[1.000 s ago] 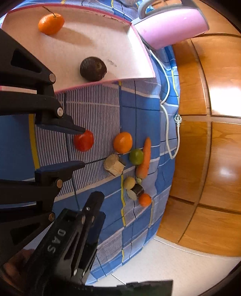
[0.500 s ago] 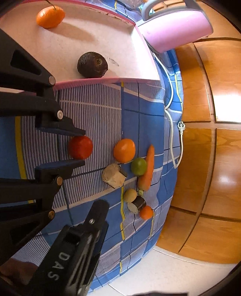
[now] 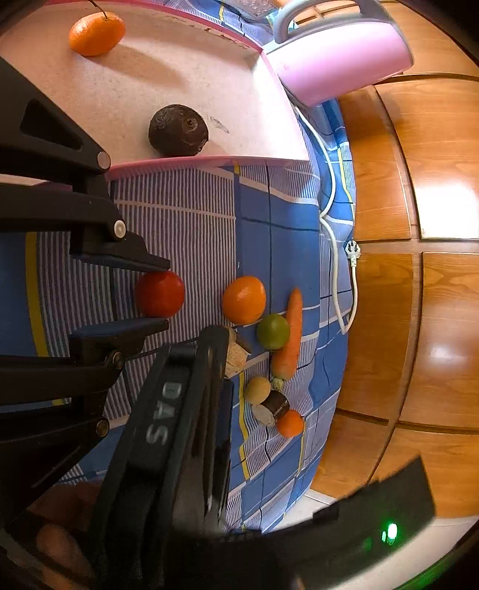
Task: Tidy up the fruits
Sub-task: 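Move the left tool to the red tomato and grasp it, then grasp the beige cube with the right tool while the left tool lifts the tomato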
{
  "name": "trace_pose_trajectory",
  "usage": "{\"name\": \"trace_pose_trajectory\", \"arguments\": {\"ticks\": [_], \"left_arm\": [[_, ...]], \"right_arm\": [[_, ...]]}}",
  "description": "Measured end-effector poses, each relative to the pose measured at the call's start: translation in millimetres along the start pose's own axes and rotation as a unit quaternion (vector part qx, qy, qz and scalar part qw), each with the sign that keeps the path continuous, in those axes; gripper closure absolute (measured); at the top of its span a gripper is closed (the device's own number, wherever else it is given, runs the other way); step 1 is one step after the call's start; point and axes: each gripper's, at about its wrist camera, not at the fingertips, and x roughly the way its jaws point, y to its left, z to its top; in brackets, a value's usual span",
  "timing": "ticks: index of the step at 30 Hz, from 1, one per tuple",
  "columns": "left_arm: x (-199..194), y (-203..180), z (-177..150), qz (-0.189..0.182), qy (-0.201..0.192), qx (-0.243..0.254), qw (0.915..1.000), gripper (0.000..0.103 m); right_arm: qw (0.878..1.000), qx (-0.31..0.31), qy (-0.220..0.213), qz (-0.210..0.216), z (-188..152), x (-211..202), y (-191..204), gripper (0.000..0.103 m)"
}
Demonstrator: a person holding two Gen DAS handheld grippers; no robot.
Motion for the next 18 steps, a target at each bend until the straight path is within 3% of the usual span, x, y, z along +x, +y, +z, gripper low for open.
{"name": "trace_pose_trajectory", "arguments": {"ticks": [3,6,18], "left_arm": [[0,0,-1,0.0,-0.001,0.001,1.0,0.078],[0,1,-1,0.0,-0.001,0.001,1.0,0.078],[-9,0,-4,-0.006,0.004,-0.007,0.9999,0.079]], "right_arm": [[1.0,-0.001,0.003,0.005,1,6,1,0.057],[1.0,0.0,-0.003,0.002,1,6,0,0.07],[0.999,0.025,-0.021,0.007,-15,-24,-10,0.071]]}}
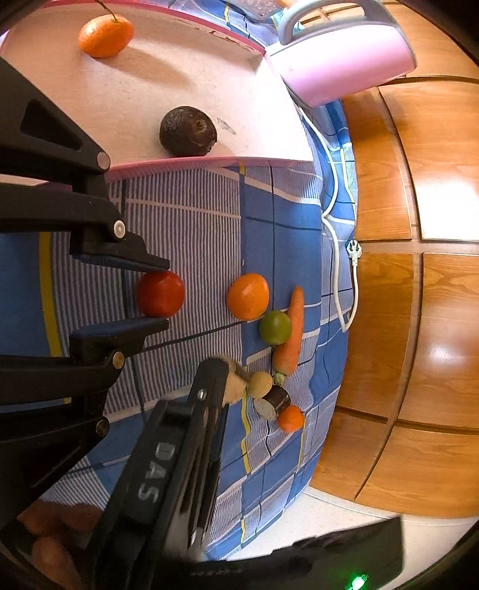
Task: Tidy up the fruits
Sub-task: 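Grasp the beige cube with the right tool while the left tool lifts the tomato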
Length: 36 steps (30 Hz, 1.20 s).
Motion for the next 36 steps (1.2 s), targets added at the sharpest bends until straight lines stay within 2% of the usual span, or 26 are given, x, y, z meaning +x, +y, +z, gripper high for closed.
{"name": "trace_pose_trajectory", "arguments": {"ticks": [12,36], "left_arm": [[-23,0,-2,-0.004,-0.017,0.0,0.9998,0.079],[-63,27,-5,0.005,-0.047,-0.031,0.9984,0.079]], "right_arm": [[1.0,0.027,-0.005,-0.006,-22,-26,-15,0.071],[1.0,-0.019,-0.013,0.016,-28,-40,31,0.071]]}}
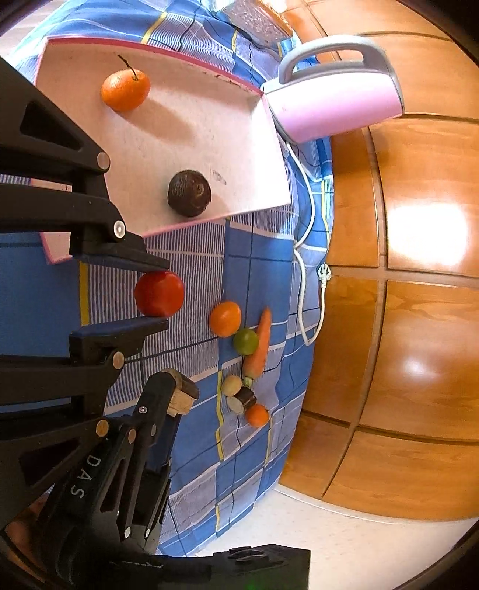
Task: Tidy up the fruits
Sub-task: 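Grasp the beige cube with the right tool while the left tool lifts the tomato, then release the tomato into the tray with the left tool while the right tool drops the cube there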
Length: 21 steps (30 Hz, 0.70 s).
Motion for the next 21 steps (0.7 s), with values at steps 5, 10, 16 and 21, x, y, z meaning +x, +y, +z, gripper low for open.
{"name": "trace_pose_trajectory", "arguments": {"ticks": [5,10,16,21], "left_arm": [[-10,11,3,0.008,-0.012,-0.01,0.9999,0.079],[-15,21,4,0.015,-0.016,-0.019,0.9996,0.079],[-24,45,5,0.028,-0.023,-0.043,0.9984,0.079],[-30,78,9,0.051,-0.031,-0.077,0.9952,0.079]], "right_arm": [[1.0,-0.008,0.0,0.006,2,-1,8,0.071],[1.0,-0.023,0.001,0.013,2,-1,20,0.071],[0.999,-0.048,0.005,0.025,5,1,39,0.071],[0.996,-0.079,0.011,0.037,7,6,60,0.071]]}}
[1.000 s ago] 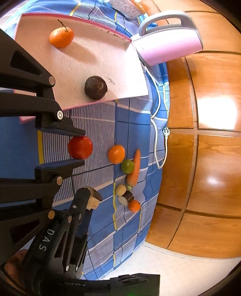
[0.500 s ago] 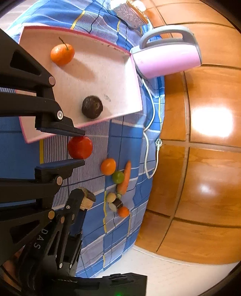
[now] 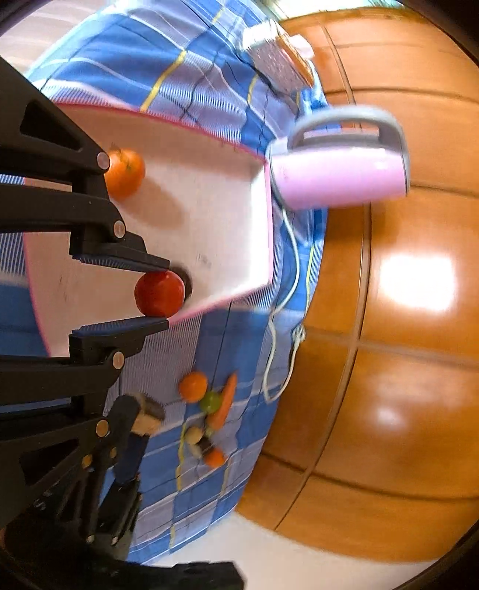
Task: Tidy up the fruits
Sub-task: 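Release the tomato into the tray with the left tool while the right tool drops the cube there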
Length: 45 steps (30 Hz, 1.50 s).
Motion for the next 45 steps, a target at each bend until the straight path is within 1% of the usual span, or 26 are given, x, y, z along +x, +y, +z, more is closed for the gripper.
{"name": "trace_pose_trajectory", "arguments": {"ticks": [4,9,12,16,17,18,19,20,22,23,27,32,40,45], "left_arm": [[2,28,6,0.022,-0.002,-0.026,0.9994,0.079],[6,52,13,0.046,-0.008,-0.044,0.9979,0.079],[9,64,17,0.059,-0.007,-0.053,0.9969,0.078],[15,77,16,0.075,0.001,-0.07,0.9947,0.077],[16,81,14,0.084,0.002,-0.075,0.9936,0.074],[16,82,13,0.088,0.004,-0.078,0.9931,0.066],[17,85,11,0.09,0.005,-0.083,0.9925,0.063],[17,87,9,0.093,0.006,-0.088,0.9918,0.061],[17,89,5,0.097,0.009,-0.092,0.991,0.061],[17,90,3,0.097,0.012,-0.094,0.9907,0.061],[14,88,-2,0.093,0.014,-0.094,0.9911,0.061],[11,72,-5,0.084,0.016,-0.077,0.9934,0.061],[10,49,-6,0.071,0.015,-0.049,0.9962,0.061],[11,34,-5,0.049,0.019,-0.032,0.9981,0.061]], "right_arm": [[0.999,-0.035,0.005,0.013,5,7,25,0.071],[0.997,-0.071,0.009,0.027,10,15,51,0.071],[0.995,-0.09,0.011,0.028,14,23,66,0.07],[0.995,-0.095,0.015,0.024,19,37,76,0.07],[0.995,-0.096,0.016,0.022,20,40,78,0.07],[0.995,-0.097,0.018,0.018,21,44,80,0.07],[0.995,-0.097,0.02,0.019,22,47,83,0.069],[0.995,-0.098,0.019,0.02,22,48,85,0.069],[0.995,-0.099,0.015,0.017,22,48,88,0.063],[0.995,-0.099,0.015,0.015,22,49,89,0.063],[0.996,-0.087,0.019,0.002,18,48,84,0.063],[0.999,-0.049,0.017,-0.012,12,41,65,0.063],[0.999,0.019,0.01,-0.048,3,25,18,0.063],[0.996,0.053,0.008,-0.073,-4,16,-13,0.063]]}}
